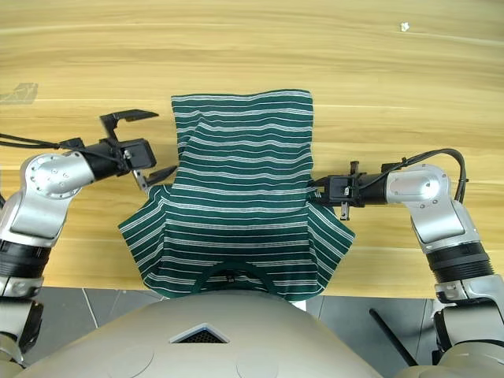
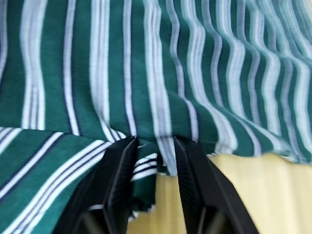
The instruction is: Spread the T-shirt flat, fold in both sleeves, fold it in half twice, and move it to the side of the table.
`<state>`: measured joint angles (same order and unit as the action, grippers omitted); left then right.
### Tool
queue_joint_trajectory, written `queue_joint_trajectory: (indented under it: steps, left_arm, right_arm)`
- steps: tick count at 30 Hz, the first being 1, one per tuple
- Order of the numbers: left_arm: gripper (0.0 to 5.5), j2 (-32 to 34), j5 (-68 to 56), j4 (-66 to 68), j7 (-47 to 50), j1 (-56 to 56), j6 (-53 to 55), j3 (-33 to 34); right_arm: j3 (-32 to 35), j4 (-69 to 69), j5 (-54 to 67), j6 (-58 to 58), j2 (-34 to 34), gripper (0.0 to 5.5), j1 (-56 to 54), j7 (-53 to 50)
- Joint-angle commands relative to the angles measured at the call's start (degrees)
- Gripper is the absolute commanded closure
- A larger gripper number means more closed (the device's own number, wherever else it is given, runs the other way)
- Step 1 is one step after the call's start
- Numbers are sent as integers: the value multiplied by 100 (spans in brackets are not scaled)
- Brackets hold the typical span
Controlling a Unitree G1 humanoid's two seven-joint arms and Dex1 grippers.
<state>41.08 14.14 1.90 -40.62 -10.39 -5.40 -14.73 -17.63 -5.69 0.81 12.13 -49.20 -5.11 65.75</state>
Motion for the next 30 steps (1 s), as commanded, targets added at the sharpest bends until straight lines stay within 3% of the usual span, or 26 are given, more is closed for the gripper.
queue_joint_trajectory:
  steps: [1,7,14,23,30]
  left_arm:
    - [12,-365,410,1079,168,-848,-353,-340]
    - [12,-900,973,2856,490,-1898,-973,-818]
    - [12,-1048,1472,4408,891,-2205,-1515,-1278]
    - [12,-731,1592,4980,1143,-2426,-1879,-1389]
    - [12,-866,1606,4930,1330,-2437,-1960,-1447]
  right_arm:
    - [-111,-188,-164,19,2,407,-50,157]
    - [-134,-300,-211,97,2,407,-93,158]
    - [-169,-290,-259,205,74,407,-43,51]
    - [-110,-858,-910,467,19,407,-346,-565]
    - [-206,-1315,-1243,888,197,407,-669,-1015]
